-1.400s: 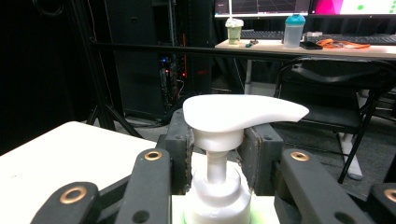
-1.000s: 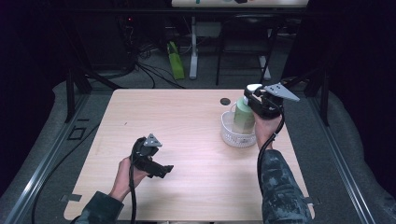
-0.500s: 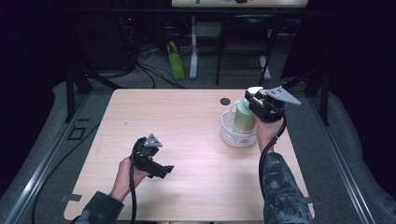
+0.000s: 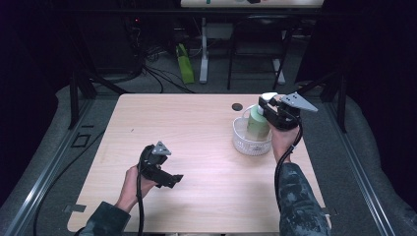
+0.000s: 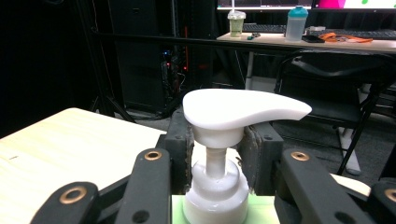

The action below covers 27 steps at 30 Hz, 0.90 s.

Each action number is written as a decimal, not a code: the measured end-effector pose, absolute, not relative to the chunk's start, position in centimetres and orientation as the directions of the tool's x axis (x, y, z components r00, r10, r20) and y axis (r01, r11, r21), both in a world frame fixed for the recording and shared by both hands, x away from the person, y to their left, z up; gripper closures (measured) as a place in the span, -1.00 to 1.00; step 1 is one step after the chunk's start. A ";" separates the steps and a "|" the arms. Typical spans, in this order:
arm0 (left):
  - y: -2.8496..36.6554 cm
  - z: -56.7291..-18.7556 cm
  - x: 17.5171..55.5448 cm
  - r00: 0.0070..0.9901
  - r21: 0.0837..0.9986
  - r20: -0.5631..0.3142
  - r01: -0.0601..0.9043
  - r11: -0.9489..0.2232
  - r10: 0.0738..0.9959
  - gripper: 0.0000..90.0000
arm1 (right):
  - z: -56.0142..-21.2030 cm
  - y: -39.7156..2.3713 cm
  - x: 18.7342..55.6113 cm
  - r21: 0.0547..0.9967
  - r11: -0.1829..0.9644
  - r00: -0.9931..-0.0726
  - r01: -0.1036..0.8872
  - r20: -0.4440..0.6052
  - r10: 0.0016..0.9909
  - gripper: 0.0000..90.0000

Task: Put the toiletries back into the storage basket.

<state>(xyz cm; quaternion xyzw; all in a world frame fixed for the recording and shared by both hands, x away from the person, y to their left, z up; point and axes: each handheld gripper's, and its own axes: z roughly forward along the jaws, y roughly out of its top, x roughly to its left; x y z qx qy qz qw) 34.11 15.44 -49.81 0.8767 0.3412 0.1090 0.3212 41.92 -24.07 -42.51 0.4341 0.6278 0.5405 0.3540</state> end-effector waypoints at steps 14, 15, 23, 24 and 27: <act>15.4 -49.8 34.1 0.746 0.636 -0.030 0.527 -0.563 0.665 -1.00 | -42.4 -24.1 41.9 0.984 0.051 -0.375 0.169 0.016 0.927 0.40; 15.4 -49.8 34.1 0.746 0.637 -0.030 0.528 -0.563 0.665 -1.00 | -42.4 -24.1 41.9 0.984 0.051 -0.374 0.169 0.017 0.927 0.39; 15.4 -49.8 34.1 0.746 0.637 -0.031 0.527 -0.563 0.665 -1.00 | -42.4 -23.9 41.7 0.982 0.066 -0.377 0.176 0.005 0.926 0.29; 15.4 -49.8 34.1 0.747 0.637 -0.030 0.527 -0.563 0.665 -1.00 | -42.4 -23.9 41.7 0.982 0.068 -0.377 0.179 0.005 0.926 0.27; 15.4 -49.8 34.1 0.747 0.637 -0.031 0.527 -0.563 0.664 -1.00 | -42.4 -24.2 41.5 0.979 0.067 -0.374 0.191 0.009 0.927 0.17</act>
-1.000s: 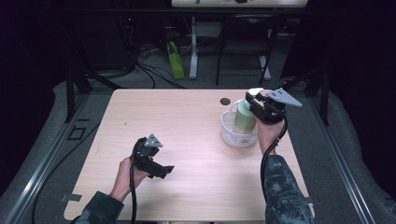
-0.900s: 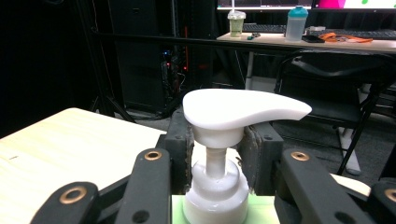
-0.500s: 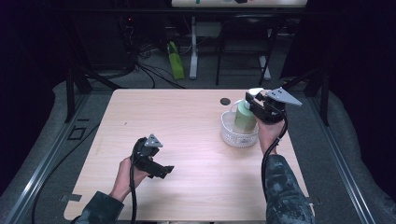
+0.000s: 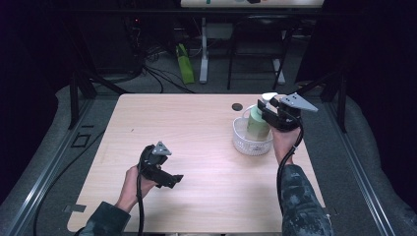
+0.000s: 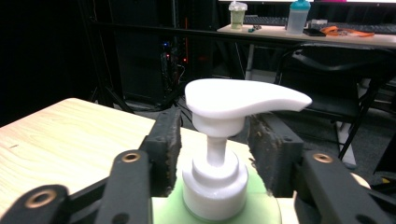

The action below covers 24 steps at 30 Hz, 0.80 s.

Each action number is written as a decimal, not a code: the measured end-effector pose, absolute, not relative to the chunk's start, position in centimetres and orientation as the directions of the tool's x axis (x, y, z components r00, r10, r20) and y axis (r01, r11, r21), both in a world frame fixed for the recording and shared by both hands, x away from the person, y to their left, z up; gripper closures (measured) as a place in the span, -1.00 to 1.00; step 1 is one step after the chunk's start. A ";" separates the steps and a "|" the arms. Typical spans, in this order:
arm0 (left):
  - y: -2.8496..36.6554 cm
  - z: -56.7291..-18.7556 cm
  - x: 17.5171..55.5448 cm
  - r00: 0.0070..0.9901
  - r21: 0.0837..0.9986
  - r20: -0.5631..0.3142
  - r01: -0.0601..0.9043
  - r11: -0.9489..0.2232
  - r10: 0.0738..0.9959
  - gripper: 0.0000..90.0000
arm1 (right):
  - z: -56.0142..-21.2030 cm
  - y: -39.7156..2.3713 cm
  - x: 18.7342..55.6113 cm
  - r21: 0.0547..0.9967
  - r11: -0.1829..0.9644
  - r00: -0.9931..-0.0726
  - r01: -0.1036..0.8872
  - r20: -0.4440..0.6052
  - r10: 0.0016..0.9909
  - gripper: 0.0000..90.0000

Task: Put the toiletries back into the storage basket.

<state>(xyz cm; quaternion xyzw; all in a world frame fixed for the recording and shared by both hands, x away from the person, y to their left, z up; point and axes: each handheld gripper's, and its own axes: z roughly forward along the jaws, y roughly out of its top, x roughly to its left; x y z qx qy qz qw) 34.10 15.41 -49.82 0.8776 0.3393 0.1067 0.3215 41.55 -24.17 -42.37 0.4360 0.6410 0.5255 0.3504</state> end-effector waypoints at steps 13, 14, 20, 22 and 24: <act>15.4 -49.7 34.0 0.751 0.635 -0.028 0.523 -0.568 0.660 -1.00 | -42.2 -25.4 40.4 0.967 0.034 -0.331 0.253 0.053 0.942 -0.44; 15.4 -49.7 34.1 0.751 0.635 -0.028 0.523 -0.569 0.660 -1.00 | -42.1 -25.4 40.3 0.965 0.034 -0.328 0.262 0.055 0.943 -0.48; 15.5 -49.7 34.1 0.751 0.634 -0.027 0.524 -0.569 0.660 -1.00 | -41.6 -25.9 39.0 0.963 0.042 -0.337 0.265 0.052 0.940 -0.62; 15.4 -49.7 34.1 0.748 0.635 -0.025 0.525 -0.567 0.664 -1.00 | -41.4 -26.0 38.5 0.963 0.044 -0.344 0.265 0.052 0.937 -0.66; 15.5 -49.7 34.1 0.750 0.634 -0.028 0.524 -0.568 0.661 -1.00 | -41.3 -26.0 38.0 0.963 0.051 -0.349 0.266 0.047 0.936 -0.67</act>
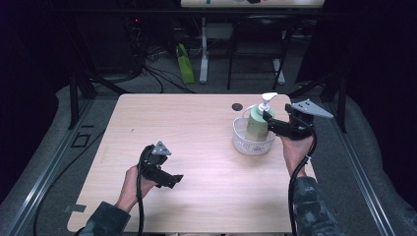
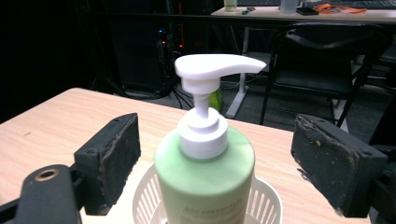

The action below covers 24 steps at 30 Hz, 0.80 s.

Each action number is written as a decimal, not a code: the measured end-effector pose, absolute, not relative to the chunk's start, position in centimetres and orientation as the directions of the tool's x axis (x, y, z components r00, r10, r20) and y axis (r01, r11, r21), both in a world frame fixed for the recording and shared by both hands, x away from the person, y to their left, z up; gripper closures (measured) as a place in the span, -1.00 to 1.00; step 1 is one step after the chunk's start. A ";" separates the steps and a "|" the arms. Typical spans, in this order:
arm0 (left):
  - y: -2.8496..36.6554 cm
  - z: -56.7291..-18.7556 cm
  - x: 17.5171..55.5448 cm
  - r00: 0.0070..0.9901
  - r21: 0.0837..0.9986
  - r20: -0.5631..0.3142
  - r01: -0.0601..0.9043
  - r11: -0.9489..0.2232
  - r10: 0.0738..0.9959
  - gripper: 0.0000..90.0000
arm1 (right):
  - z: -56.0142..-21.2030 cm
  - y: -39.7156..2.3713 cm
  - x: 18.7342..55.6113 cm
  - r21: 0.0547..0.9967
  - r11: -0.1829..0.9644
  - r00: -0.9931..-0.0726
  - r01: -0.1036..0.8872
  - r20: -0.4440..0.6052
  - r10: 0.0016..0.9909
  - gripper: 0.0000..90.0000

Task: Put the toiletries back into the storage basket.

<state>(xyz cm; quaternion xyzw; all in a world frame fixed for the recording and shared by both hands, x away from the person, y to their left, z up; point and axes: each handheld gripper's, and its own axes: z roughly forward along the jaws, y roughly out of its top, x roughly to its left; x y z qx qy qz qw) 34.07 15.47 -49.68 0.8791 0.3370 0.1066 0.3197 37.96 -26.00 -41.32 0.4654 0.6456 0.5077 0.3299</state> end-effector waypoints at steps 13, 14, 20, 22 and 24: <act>15.4 -49.7 34.1 0.751 0.634 -0.028 0.524 -0.569 0.660 -1.00 | -40.5 -26.4 34.0 0.950 0.089 -0.403 0.300 0.042 0.914 -0.76; 15.4 -49.7 34.1 0.751 0.634 -0.028 0.524 -0.569 0.660 -1.00 | -40.5 -26.4 33.6 0.948 0.094 -0.402 0.304 0.038 0.915 -0.77; 15.4 -49.7 34.1 0.751 0.634 -0.028 0.524 -0.568 0.660 -1.00 | -40.8 -26.5 32.5 0.938 0.112 -0.409 0.329 0.035 0.912 -0.81; 15.4 -49.7 34.1 0.749 0.635 -0.029 0.525 -0.567 0.662 -1.00 | -41.1 -26.6 31.9 0.927 0.121 -0.412 0.354 0.039 0.910 -0.84; 15.4 -49.7 34.1 0.750 0.635 -0.030 0.525 -0.567 0.661 -1.00 | -41.2 -26.6 31.7 0.925 0.126 -0.411 0.359 0.035 0.911 -0.85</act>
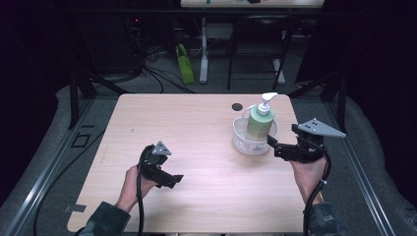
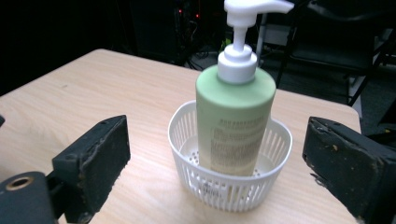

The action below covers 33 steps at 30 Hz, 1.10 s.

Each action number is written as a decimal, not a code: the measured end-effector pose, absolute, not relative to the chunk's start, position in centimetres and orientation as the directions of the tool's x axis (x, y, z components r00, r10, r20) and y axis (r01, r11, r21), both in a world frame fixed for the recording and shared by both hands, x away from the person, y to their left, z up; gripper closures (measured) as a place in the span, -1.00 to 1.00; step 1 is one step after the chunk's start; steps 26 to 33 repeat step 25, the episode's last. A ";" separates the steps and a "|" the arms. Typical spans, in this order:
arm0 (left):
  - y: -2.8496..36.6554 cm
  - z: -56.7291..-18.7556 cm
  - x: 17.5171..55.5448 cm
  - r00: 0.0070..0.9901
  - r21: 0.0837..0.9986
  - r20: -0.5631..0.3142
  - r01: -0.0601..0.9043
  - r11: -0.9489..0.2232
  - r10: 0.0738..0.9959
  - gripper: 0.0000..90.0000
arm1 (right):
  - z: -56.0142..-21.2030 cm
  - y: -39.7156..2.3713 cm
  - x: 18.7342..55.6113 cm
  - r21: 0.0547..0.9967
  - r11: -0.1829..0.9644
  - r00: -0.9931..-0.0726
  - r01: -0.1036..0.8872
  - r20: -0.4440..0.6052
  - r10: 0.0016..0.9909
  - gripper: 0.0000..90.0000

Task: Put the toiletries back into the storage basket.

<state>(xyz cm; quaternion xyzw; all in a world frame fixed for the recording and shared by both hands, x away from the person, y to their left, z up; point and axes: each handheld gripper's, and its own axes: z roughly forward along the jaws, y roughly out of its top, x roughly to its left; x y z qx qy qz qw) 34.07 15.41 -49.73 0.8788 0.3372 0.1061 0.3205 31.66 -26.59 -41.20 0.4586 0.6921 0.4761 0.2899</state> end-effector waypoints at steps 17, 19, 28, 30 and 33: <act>15.3 -49.7 34.0 0.753 0.634 -0.027 0.521 -0.572 0.657 -1.00 | -43.2 -27.3 29.8 0.900 0.129 -0.393 0.416 0.050 0.918 -0.88; 15.3 -49.7 34.0 0.753 0.634 -0.026 0.521 -0.572 0.657 -1.00 | -43.3 -27.4 29.8 0.898 0.133 -0.392 0.420 0.047 0.919 -0.88; 15.3 -49.7 34.1 0.753 0.631 -0.024 0.521 -0.574 0.657 -1.00 | -43.4 -27.5 29.8 0.892 0.132 -0.389 0.432 0.052 0.920 -0.88; 15.3 -49.7 34.1 0.753 0.631 -0.024 0.521 -0.574 0.657 -1.00 | -43.4 -27.5 29.8 0.892 0.132 -0.389 0.432 0.052 0.920 -0.88; 15.3 -49.7 34.1 0.753 0.631 -0.024 0.521 -0.574 0.657 -1.00 | -43.4 -27.5 29.8 0.892 0.132 -0.389 0.432 0.052 0.920 -0.88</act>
